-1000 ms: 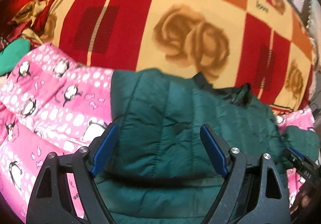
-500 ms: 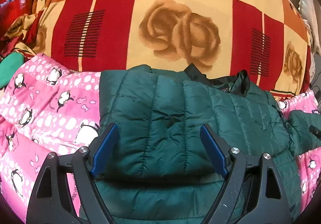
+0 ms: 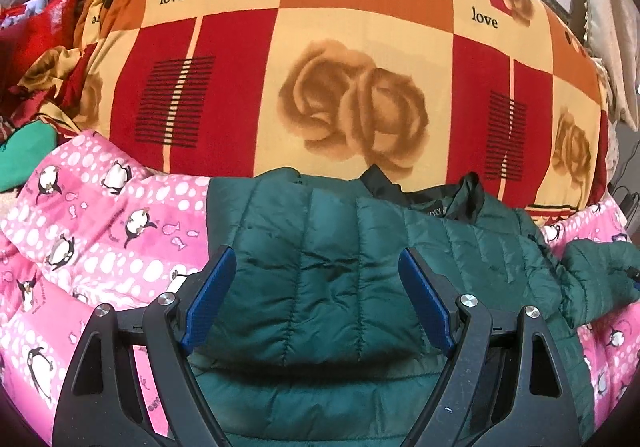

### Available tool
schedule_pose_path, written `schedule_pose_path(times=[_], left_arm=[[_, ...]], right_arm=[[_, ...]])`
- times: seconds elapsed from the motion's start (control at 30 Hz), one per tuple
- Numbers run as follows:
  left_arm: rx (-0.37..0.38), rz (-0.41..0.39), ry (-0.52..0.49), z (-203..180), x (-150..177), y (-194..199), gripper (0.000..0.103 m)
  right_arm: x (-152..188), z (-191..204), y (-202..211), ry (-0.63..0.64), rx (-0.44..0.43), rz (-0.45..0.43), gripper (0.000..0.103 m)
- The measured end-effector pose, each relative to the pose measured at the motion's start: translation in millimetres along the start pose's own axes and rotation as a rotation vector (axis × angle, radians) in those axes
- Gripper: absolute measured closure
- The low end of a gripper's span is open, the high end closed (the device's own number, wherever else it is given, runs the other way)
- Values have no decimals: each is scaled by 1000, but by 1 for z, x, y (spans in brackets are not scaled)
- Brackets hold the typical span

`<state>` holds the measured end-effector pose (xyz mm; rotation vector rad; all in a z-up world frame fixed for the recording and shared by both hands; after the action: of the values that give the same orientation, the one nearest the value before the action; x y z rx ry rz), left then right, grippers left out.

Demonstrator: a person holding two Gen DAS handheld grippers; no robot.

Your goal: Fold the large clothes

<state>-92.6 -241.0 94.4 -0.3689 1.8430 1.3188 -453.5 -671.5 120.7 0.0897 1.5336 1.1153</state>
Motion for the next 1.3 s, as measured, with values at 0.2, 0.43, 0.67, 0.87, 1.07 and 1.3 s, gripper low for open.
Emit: schedule_pose_path(times=[0.2, 0.43, 0.67, 0.87, 1.07, 1.3], left_arm=[[-5, 17, 2, 2, 2, -3, 19], [-12, 24, -12, 0, 5, -8, 19], [-14, 49, -5, 2, 8, -14, 19], [-20, 45, -16, -1, 10, -14, 19], [-21, 49, -35, -5, 13, -17, 19], [-24, 61, -35, -5, 15, -20, 19]], right_arm=[[-3, -53, -5, -126, 44, 6, 42], [-4, -81, -13, -185, 64, -3, 42], [-12, -96, -2, -222, 97, -51, 41], [-9, -124, -10, -312, 113, -41, 41], [-9, -134, -23, -347, 112, -32, 35], [-15, -138, -35, -357, 101, -52, 34]])
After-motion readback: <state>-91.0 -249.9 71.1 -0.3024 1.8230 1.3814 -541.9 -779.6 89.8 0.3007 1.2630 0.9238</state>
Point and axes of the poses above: each gripper's, at about its wrist camera, not at the fingertips, and y roughly against the way its jaws point, z to its left, x to its underside, the point moved 4 cm from there along -y, roughly the way its jaws point, and after that the axes turned 5 degrees about -x, right-handed, at the moved point
